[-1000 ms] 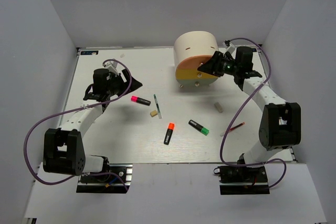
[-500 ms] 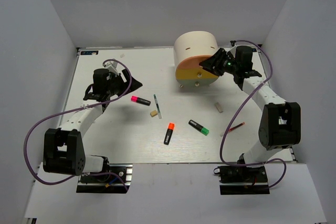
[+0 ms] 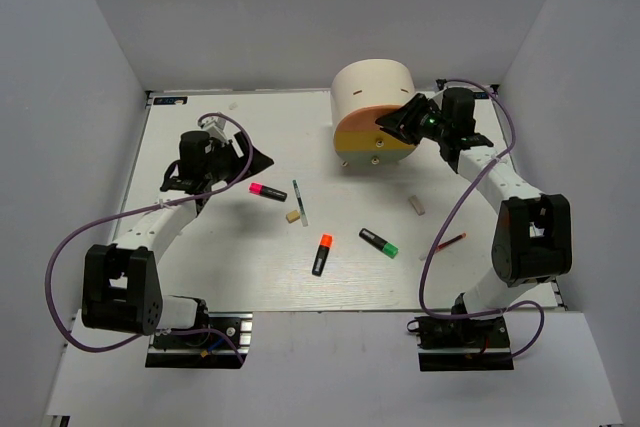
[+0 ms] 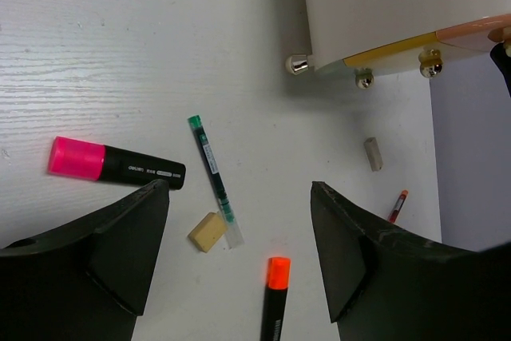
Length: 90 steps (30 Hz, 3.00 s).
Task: Sort the stationery into containers
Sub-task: Open the drawer in the storage box, then pick up the stationery from the center of the board, then place the stationery in the drawer.
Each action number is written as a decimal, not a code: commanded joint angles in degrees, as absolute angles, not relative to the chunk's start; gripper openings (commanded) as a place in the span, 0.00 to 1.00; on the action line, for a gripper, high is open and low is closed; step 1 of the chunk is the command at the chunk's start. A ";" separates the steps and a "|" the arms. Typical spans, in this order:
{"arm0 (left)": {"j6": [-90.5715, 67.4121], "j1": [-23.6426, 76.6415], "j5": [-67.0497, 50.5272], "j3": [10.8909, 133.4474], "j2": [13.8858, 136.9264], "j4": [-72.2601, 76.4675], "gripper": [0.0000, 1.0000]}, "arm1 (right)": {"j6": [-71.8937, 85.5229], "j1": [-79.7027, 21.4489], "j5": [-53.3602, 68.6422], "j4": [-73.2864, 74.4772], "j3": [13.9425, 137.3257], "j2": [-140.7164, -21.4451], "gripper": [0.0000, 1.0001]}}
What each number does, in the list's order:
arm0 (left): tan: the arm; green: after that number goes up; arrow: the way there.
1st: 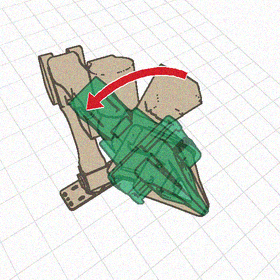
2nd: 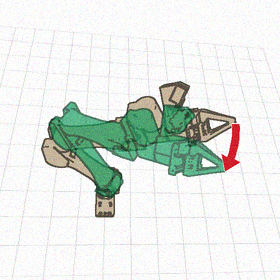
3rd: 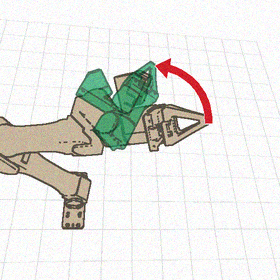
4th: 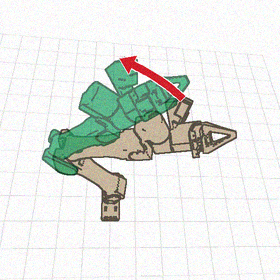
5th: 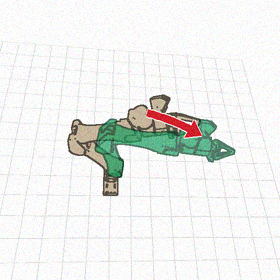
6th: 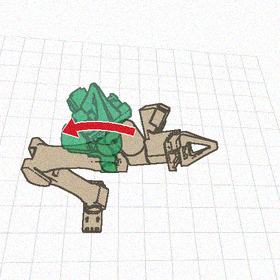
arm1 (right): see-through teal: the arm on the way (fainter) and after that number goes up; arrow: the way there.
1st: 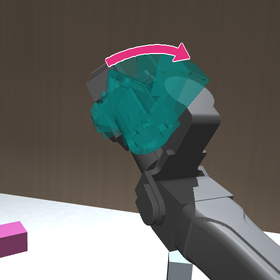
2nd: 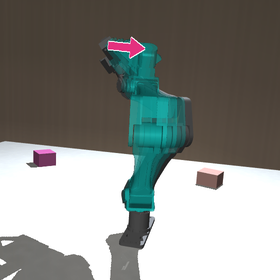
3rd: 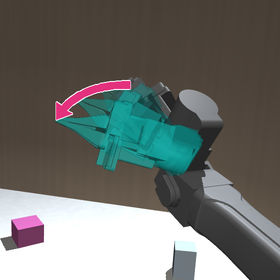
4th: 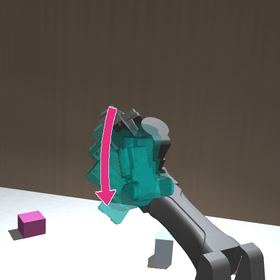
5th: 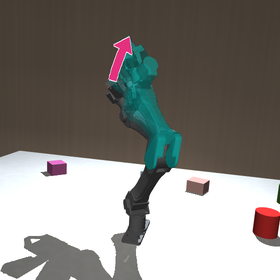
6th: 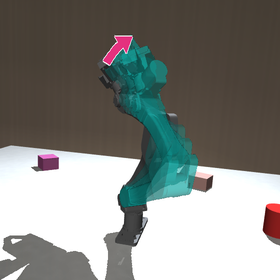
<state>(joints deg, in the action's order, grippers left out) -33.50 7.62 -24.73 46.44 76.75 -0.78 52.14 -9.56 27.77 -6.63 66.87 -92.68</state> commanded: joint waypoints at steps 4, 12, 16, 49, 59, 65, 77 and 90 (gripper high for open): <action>-35.50 7.82 -26.02 45.18 77.52 1.23 0.81 | 52.12 -9.93 27.51 -9.58 66.71 -90.62 0.14; -41.56 8.35 -23.64 47.19 82.43 -3.07 0.84 | 50.01 -9.84 30.59 -7.38 59.60 -85.44 0.13; -43.33 8.88 -22.50 49.21 85.25 -7.28 0.87 | 49.04 -9.76 31.46 -6.77 56.08 -81.92 0.13; -52.73 16.08 -1.93 74.79 107.75 -38.66 0.76 | 45.71 -9.58 35.24 -7.03 47.64 -74.45 0.86; -51.33 16.61 0.26 81.47 114.78 -45.79 0.59 | 40.52 -9.58 35.77 -7.21 45.53 -70.23 0.77; -48.87 16.61 -1.40 80.95 115.93 -45.62 0.41 | 37.89 -9.32 37.18 -7.56 45.70 -69.87 0.84; -37.81 18.28 -13.08 81.74 101.00 -30.95 0.23 | 13.82 -8.96 47.02 -0.10 48.60 -68.20 0.90; -32.00 21.26 -30.12 80.68 91.31 5.95 0.22 | -6.42 -8.70 42.28 4.04 39.47 -57.22 0.29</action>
